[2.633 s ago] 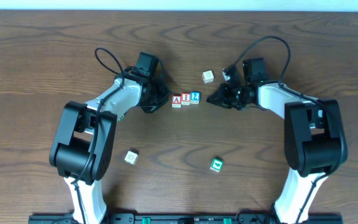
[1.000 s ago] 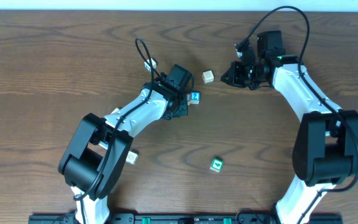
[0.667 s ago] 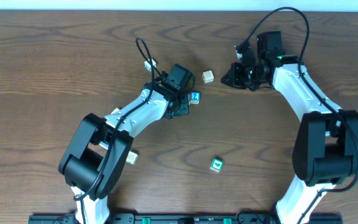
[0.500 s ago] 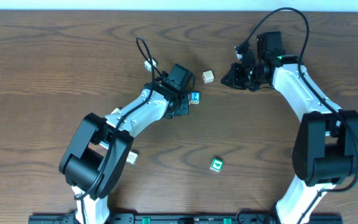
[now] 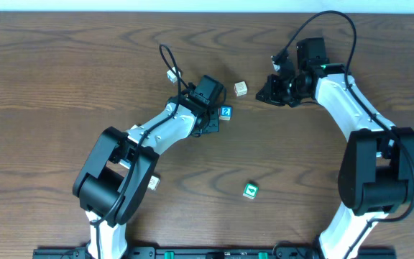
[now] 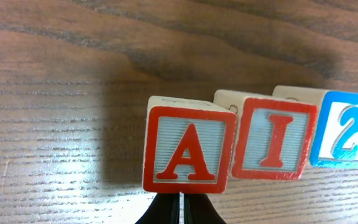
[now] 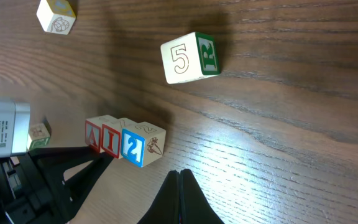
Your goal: Spell out Ai2
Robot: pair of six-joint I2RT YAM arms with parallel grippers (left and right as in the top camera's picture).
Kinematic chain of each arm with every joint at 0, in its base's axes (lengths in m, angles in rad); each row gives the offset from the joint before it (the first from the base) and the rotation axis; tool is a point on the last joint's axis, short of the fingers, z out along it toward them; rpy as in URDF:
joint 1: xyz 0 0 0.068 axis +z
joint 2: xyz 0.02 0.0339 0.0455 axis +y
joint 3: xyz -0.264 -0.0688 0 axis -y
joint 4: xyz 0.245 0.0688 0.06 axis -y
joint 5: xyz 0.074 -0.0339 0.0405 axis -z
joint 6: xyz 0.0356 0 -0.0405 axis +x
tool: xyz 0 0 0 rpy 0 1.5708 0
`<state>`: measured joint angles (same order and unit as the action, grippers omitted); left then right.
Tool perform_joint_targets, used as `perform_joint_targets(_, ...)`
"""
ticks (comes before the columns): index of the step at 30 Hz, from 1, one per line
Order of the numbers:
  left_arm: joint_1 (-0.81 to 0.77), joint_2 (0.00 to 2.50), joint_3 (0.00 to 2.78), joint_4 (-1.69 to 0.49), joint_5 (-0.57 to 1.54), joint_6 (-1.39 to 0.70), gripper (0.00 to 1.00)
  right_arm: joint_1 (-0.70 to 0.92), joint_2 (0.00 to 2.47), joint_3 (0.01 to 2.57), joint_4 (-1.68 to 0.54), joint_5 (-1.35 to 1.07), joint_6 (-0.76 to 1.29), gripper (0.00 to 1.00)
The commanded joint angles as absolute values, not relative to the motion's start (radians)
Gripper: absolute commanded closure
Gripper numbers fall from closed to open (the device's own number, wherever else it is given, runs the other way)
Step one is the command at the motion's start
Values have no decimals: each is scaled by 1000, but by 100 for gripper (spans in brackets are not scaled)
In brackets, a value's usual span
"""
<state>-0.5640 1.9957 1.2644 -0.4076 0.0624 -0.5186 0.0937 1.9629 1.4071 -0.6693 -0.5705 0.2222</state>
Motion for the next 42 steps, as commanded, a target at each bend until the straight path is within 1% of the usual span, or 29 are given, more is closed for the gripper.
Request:
perform_joint_targets(1, -565, 2006, 1263, -405, 25, -501, 94, 86, 1943, 1426, -672, -572, 204, 99)
perform_joint_targets(10, -561, 1999, 1268, -456, 26, -501, 94, 86, 1943, 1426, -674, -573, 199, 98)
perform_joint_targets(17, -535, 1871, 1287, -589, -85, -495, 94, 86, 1921, 1426, -712, -572, 155, 98)
perform_joint_targets(22, -470, 1829, 1286, -575, -122, -529, 94, 144, 1933, 1425, -727, -572, 125, 99)
perform_joint_targets(26, -409, 1837, 1286, -570, -76, -539, 94, 187, 1946, 1424, -697, -522, 127, 98)
perform_joint_targets(30, -352, 1831, 1287, -571, -41, -530, 94, 194, 1960, 1424, -703, -513, 138, 99)
perform_joint_targets(31, -330, 1821, 1288, -571, -5, -519, 94, 194, 1958, 1424, -707, -525, 138, 96)
perform_joint_targets(32, -313, 1811, 1288, -570, 26, -510, 94, 194, 1951, 1427, -715, -540, 137, 75)
perform_joint_targets(33, -292, 1794, 1290, -571, 64, -498, 83, 193, 1940, 1432, -726, -558, 137, 56)
perform_joint_targets(34, -272, 1771, 1292, -572, 97, -482, 68, 190, 1925, 1442, -746, -562, 136, 37)
perform_joint_targets(35, -256, 1748, 1293, -572, 121, -465, 49, 188, 1907, 1458, -775, -559, 126, 27)
perform_joint_targets(36, -237, 1715, 1294, -572, 136, -444, 33, 186, 1885, 1478, -811, -547, 108, 14)
perform_joint_targets(37, -222, 1677, 1294, -576, 139, -423, 26, 184, 1862, 1495, -844, -530, 97, 2)
perform_joint_targets(39, -200, 1596, 1294, -595, 135, -366, 12, 183, 1796, 1527, -917, -467, 89, 1)
perform_joint_targets(40, -193, 1548, 1294, -613, 128, -340, 8, 181, 1752, 1531, -946, -426, 77, 1)
perform_joint_targets(42, -185, 1462, 1293, -657, 124, -302, 6, 178, 1656, 1526, -992, -379, 45, 1)
